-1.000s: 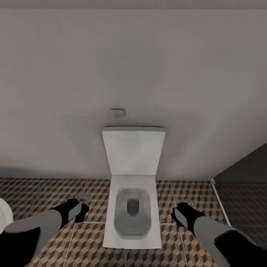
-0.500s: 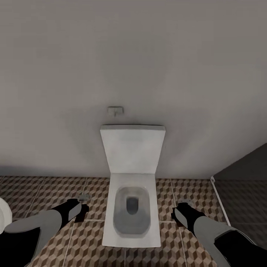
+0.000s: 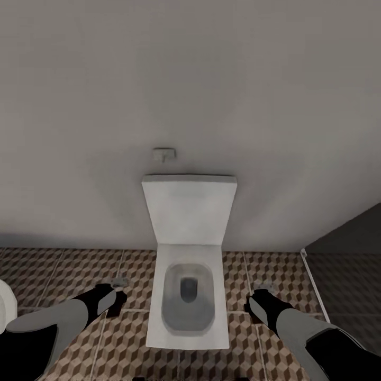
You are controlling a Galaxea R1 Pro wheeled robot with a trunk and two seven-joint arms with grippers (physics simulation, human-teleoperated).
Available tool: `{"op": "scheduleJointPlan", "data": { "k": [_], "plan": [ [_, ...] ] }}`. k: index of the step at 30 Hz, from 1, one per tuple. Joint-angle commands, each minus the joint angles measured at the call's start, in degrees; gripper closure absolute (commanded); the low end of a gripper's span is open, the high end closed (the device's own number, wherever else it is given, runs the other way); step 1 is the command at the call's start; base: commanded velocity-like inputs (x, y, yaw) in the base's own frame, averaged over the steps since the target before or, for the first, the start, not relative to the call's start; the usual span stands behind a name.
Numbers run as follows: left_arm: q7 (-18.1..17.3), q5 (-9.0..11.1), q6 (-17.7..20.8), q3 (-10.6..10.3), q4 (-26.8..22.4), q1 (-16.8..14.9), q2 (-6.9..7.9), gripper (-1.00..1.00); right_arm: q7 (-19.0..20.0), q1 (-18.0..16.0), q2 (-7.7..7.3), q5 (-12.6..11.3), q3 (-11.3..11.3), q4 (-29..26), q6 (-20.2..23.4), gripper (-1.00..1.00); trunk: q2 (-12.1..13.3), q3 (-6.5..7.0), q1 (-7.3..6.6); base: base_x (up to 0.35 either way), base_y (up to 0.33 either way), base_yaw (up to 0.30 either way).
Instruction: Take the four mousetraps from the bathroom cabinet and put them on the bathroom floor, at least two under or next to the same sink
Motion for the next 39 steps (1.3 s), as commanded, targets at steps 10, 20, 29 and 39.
{"op": "scheduleJointPlan", "data": {
  "k": [10,20,29,39],
  "plan": [
    [0.1,-0.1,0.0,0.0,0.0,0.0,-0.01,1.00,-0.1,0.0,0.02,-0.2,0.0,0.0,-0.1,1.00,0.0,-0.91,0.00,0.000,0.000,0.000],
    [0.1,-0.1,0.0,0.0,0.0,0.0,0.05,1.00,0.0,0.0,0.04,-0.2,0.0,0.1,-2.5,1.00,0.0,-1.81,0.00,0.000,0.000,0.000],
    [0.1,-0.1,0.0,0.0,0.0,0.0,0.02,1.00,0.0,0.0,0.03,-0.2,0.0,0.2,-3.1,1.00,0.0,-2.62,0.00,0.000,0.000,0.000],
    [0.1,-0.1,0.0,0.0,0.0,0.0,0.02,1.00,0.0,0.0,0.03,-0.2,0.0,0.2,-3.6,1.00,0.0,-3.52,0.00,0.000,0.000,0.000]
  ]
}}
